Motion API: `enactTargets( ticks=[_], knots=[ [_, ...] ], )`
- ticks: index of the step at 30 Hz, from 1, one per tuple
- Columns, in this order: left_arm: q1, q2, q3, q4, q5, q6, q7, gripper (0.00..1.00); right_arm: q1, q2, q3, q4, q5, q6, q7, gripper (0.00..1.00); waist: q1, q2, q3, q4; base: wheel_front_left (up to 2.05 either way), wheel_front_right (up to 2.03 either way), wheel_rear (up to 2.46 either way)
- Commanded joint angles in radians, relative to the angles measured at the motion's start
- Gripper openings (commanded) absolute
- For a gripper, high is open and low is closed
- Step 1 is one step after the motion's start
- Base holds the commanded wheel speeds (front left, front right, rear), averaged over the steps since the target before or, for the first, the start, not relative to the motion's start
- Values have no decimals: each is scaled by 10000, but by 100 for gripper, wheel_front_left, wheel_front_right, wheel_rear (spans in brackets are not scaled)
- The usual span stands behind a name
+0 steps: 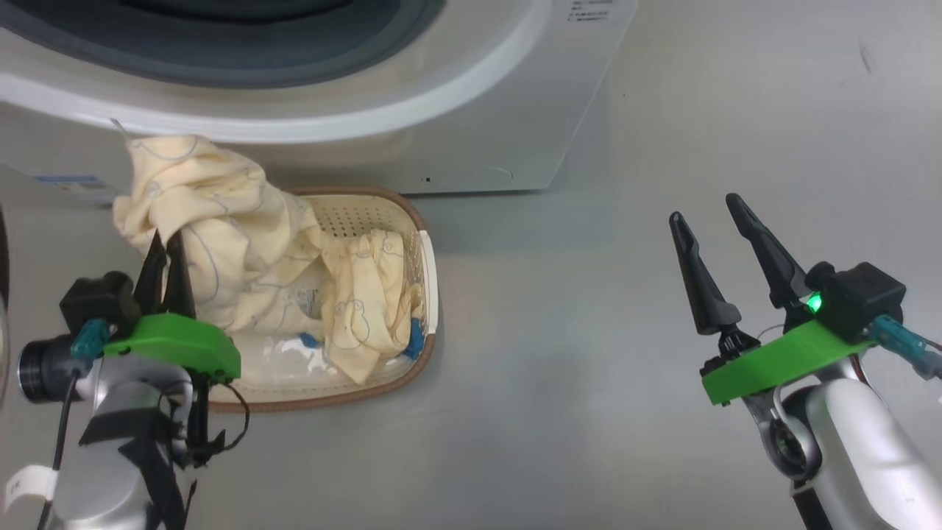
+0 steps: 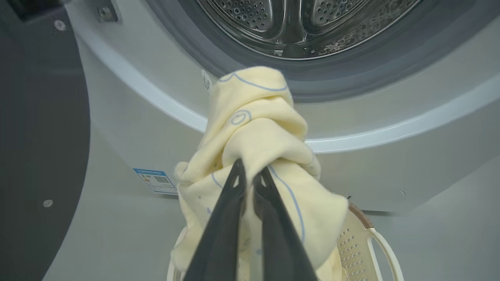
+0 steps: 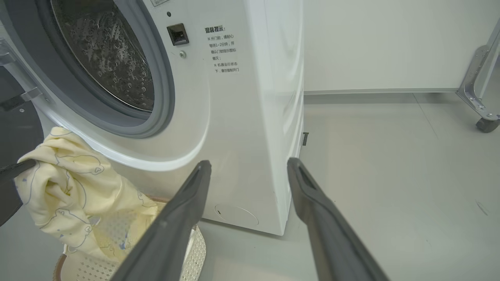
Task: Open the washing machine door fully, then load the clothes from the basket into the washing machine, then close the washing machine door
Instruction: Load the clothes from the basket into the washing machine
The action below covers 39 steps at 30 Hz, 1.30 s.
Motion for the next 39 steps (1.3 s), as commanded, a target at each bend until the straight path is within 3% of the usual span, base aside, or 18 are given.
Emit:
enactTargets(
  ticks=[1,12,20,39],
  knots=[
    [246,283,414,-503,47,65,-140,0,181,-158,177,-220,68,-29,-95,100,1,-1,-534,118,0,0,0],
    [2116,136,1150,-3341,328,132,-141,0,839,-125,344,21,161,-29,-95,100,1,-1,-2122,66,0,0,0],
    [3670,209,1364,-5087,416,507,-23,0,1434,-61,107,-53,-26,-29,-95,100,1,-1,-3201,-98,0,0,0],
    [5669,37,1484,-6568,175,1064,304,0,2008,-98,-88,-309,-144,-29,-95,100,1,-1,-3814,-144,0,0,0]
  ],
)
